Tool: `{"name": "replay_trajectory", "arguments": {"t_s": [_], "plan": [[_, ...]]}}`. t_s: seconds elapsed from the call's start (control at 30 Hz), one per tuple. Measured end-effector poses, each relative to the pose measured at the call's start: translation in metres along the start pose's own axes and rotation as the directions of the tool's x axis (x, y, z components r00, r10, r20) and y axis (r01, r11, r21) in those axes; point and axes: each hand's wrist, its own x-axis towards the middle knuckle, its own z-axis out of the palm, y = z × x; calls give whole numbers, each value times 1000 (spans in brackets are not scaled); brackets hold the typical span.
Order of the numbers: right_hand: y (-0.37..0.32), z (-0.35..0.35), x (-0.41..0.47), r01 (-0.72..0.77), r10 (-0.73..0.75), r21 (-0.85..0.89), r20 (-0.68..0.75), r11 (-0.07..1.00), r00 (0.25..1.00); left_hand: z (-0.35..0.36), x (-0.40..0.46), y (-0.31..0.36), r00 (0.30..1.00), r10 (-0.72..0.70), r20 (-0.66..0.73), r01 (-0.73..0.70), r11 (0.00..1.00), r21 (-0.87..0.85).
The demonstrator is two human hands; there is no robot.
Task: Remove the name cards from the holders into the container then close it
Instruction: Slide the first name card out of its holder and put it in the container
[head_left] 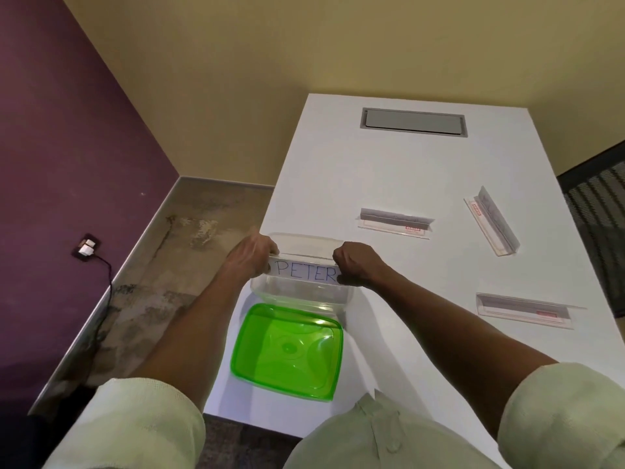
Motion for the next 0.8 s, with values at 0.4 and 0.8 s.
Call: {"name": "replay_trajectory", "arguments": {"t_s": [0.4,0.8], "plan": [[-5,30,16,101,-80,-153,136,983,988,33,17,5,984,124,127,-148,967,207],[-12,53,28,192,-162,-152,187,970,969,60,21,8,976,176,131,-208,930,303]]}}
